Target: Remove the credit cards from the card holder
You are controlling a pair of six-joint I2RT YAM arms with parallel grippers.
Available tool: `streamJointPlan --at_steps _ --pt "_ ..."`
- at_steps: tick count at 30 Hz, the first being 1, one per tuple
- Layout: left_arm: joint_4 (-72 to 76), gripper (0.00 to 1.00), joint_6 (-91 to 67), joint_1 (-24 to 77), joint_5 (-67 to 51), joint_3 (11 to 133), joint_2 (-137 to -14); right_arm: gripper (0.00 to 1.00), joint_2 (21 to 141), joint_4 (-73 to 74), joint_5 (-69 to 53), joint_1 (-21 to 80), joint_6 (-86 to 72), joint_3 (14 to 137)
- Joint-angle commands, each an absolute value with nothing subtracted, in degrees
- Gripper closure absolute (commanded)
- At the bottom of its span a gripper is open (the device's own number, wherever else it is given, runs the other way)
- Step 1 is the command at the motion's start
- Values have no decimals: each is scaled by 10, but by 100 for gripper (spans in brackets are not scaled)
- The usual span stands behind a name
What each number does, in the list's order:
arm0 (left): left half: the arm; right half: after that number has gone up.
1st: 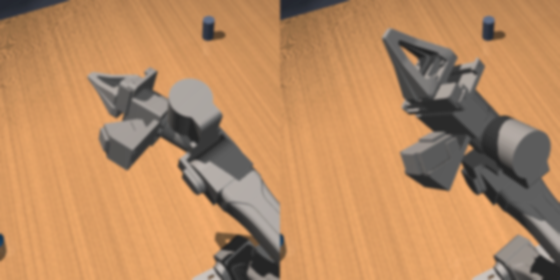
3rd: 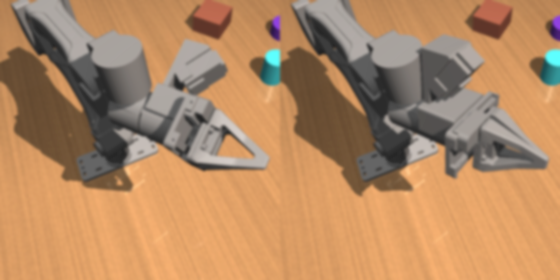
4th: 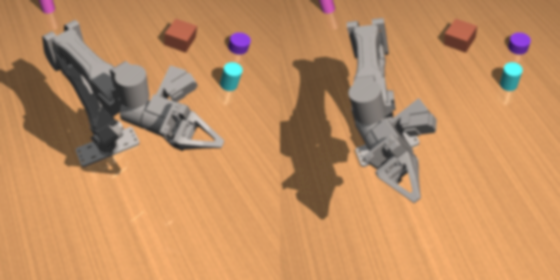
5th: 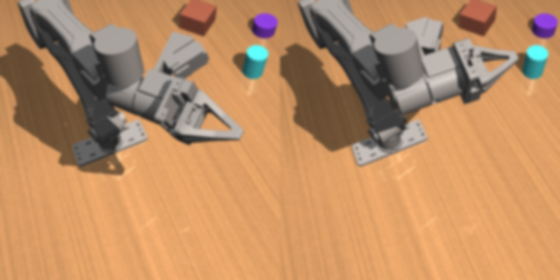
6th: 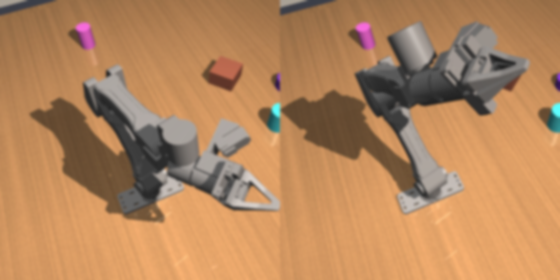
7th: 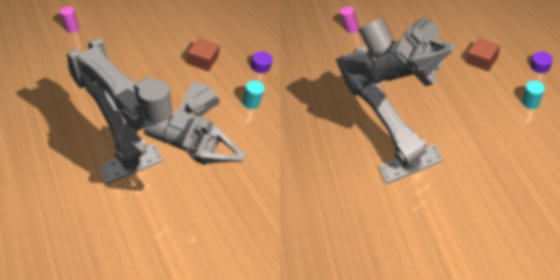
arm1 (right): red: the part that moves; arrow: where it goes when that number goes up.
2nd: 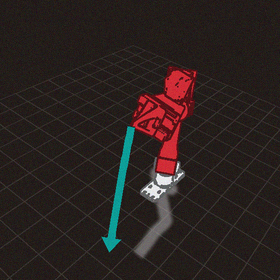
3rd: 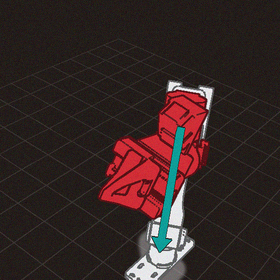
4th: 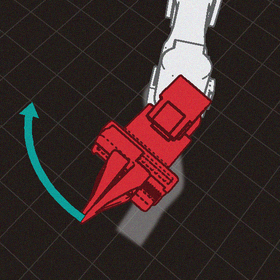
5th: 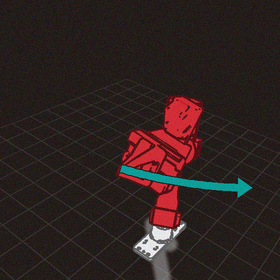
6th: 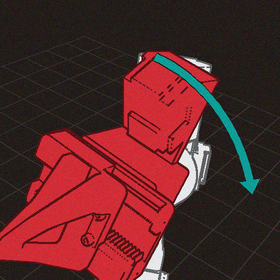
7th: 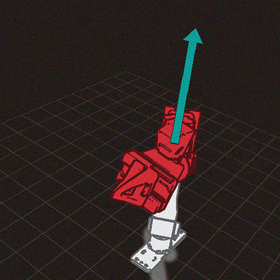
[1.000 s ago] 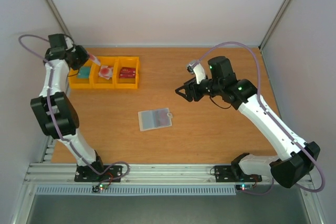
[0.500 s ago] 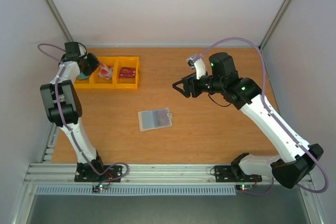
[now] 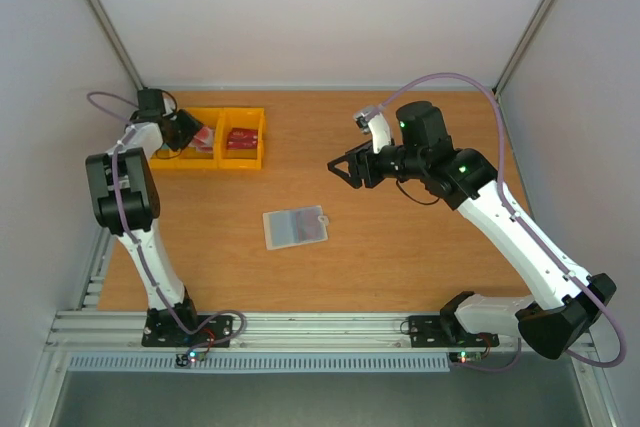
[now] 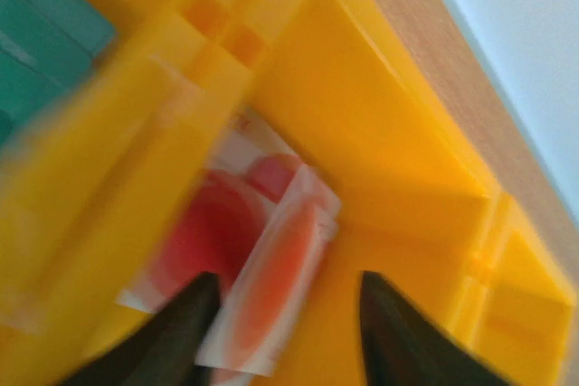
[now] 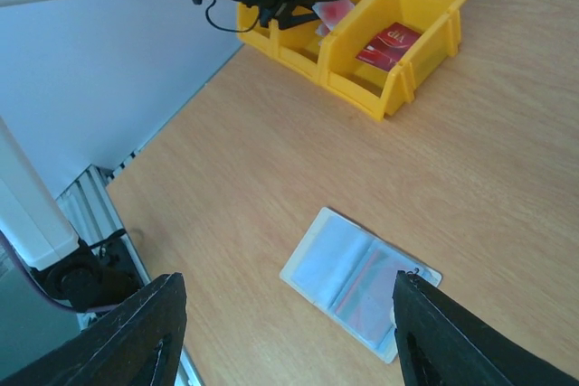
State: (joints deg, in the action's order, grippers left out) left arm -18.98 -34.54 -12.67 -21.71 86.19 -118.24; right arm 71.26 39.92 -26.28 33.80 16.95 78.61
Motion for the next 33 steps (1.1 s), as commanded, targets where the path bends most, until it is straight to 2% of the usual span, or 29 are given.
streamJointPlan --at_steps 1,3,4,5,16,23,28,33 --pt "-193 40 -354 -121 -153 883 -1183 36 701 400 -274 344 175 777" --pt "-197 22 -355 -118 -142 882 -1172 36 703 404 -272 345 174 775" --pt "-205 7 -358 -116 -142 885 -1168 36 705 409 -270 347 173 775" --pt "-217 1 -361 -115 -144 889 -1164 36 709 414 -264 349 172 776" --pt "-367 1 -371 -102 -40 1028 -1157 37 754 515 -144 396 170 805" --pt "-466 1 -367 -100 -59 1116 -1118 38 863 615 33 436 93 811" --pt "-527 1 -321 -81 -120 1042 -1022 34 957 589 30 454 120 818" --pt "-612 1 -203 -22 -118 882 -933 30 1079 647 6 454 177 935"
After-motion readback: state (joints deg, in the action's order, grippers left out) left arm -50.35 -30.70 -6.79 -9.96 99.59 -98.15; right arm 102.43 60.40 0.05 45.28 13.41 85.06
